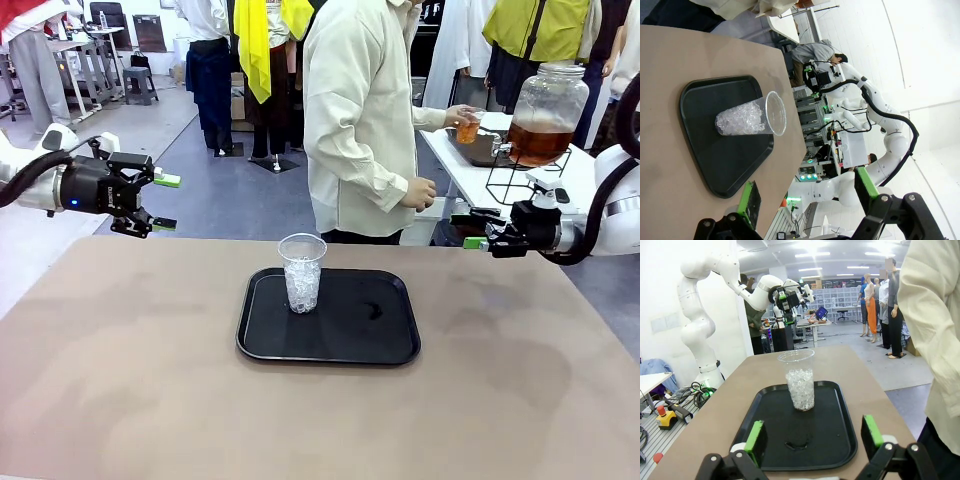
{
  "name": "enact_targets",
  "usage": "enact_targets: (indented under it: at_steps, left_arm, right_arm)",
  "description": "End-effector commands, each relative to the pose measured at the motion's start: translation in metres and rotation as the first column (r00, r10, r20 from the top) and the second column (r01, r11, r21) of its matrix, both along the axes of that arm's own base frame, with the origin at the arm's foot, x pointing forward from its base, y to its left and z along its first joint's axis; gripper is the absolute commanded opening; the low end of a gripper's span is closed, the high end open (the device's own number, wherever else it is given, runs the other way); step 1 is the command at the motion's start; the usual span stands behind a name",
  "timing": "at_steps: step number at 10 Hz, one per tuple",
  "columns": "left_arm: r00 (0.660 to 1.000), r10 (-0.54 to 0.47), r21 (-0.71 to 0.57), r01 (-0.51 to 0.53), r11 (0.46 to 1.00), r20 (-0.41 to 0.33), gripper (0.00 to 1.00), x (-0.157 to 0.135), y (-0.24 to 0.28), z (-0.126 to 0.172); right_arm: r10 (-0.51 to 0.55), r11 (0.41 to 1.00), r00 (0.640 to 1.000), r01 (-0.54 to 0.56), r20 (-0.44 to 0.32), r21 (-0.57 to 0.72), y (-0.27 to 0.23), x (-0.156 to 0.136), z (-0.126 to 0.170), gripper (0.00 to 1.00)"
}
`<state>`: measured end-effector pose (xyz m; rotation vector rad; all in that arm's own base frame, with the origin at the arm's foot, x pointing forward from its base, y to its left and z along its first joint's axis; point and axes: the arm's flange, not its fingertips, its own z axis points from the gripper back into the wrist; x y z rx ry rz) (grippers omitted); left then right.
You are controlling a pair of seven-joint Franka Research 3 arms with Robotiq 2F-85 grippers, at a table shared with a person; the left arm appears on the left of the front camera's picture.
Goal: Pour the drink into the iced cup.
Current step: Pick up the iced cup indicated by the human and present it to them.
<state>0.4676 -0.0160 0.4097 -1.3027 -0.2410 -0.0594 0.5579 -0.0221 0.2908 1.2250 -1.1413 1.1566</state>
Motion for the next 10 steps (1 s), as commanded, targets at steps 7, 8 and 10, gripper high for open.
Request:
enact_targets:
  at_steps: [7,8,10]
  left_arm:
    - [1.000,0.001,-0.003,-0.001,1.000,-0.005,1.00,0.0002,-0.0006,0.0012]
    - [1.000,0.001,-0.003,-0.001,1.000,-0.005,1.00,0.0002,-0.0006,0.0012]
    - [1.000,0.001,-0.003,-0.001,1.000,-0.005,1.00,0.0002,-0.0006,0.0012]
  right_arm:
    - [0.002,1.000,1.000,-0.002,-0.002,-0.001,0.0011,0.0003,0.0021,1.00]
    - [0.002,1.000,1.000,-0.002,-0.002,-0.001,0.0011,0.0003,0.0021,1.00]
    - [0.002,1.000,1.000,-0.002,-0.002,-0.001,0.0011,0.0003,0.0021,1.00]
